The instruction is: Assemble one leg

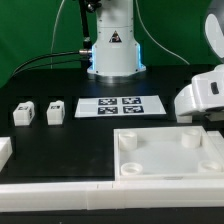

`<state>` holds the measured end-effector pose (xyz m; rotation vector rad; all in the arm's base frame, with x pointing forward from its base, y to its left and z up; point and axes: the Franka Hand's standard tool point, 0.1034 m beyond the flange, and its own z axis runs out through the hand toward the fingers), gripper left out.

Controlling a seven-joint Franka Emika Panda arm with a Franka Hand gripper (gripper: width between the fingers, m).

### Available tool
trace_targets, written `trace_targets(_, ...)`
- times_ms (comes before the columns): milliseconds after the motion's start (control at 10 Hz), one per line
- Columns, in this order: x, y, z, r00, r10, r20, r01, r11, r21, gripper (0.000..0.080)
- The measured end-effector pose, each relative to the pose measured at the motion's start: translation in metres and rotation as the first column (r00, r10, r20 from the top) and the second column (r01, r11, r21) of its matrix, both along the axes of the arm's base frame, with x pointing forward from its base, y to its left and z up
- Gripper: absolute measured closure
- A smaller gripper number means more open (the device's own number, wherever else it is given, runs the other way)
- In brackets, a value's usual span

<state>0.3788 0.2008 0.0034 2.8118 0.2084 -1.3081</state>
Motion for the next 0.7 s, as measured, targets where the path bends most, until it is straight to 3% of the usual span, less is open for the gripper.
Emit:
trace_targets(200, 0.001, -0.002, 0.012, 1.000, 0.006, -0.009, -0.006, 1.000, -0.005, 0.0507)
trace_targets(500, 0.003, -0.010, 0.048, 0.999, 0.018, -0.046, -0.019, 0.999, -0.025, 0.0507)
trace_targets(700, 0.015, -0.014, 0.074, 1.000, 0.020, -0.017, -0.020, 1.000, -0.020, 0.0506)
